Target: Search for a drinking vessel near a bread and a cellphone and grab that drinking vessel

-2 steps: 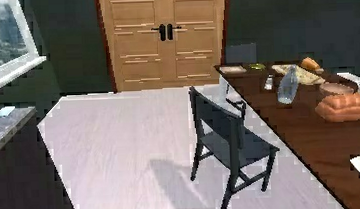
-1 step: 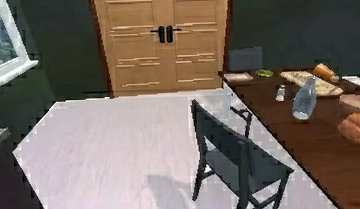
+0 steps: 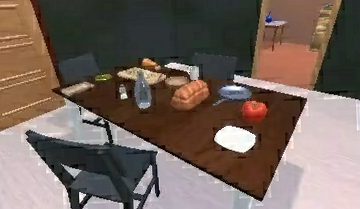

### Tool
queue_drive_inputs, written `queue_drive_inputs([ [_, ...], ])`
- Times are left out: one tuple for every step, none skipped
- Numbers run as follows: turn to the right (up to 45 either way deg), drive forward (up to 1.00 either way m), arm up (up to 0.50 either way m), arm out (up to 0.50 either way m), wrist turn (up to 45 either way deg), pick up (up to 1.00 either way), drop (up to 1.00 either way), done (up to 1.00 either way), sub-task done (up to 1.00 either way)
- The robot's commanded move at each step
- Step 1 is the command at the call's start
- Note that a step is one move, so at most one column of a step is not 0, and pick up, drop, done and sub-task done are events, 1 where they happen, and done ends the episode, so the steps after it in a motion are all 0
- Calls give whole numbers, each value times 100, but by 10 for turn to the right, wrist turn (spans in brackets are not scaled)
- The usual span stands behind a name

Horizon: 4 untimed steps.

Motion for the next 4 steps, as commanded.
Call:
queue_drive_inputs([
  [450,0,0,0,0,0,0,0,0],
  [120,0,0,0,0,0,0,0,0],
  [0,10,0,0,0,0,0,0,0],
  [-450,0,0,0,0,0,0,0,0],
])
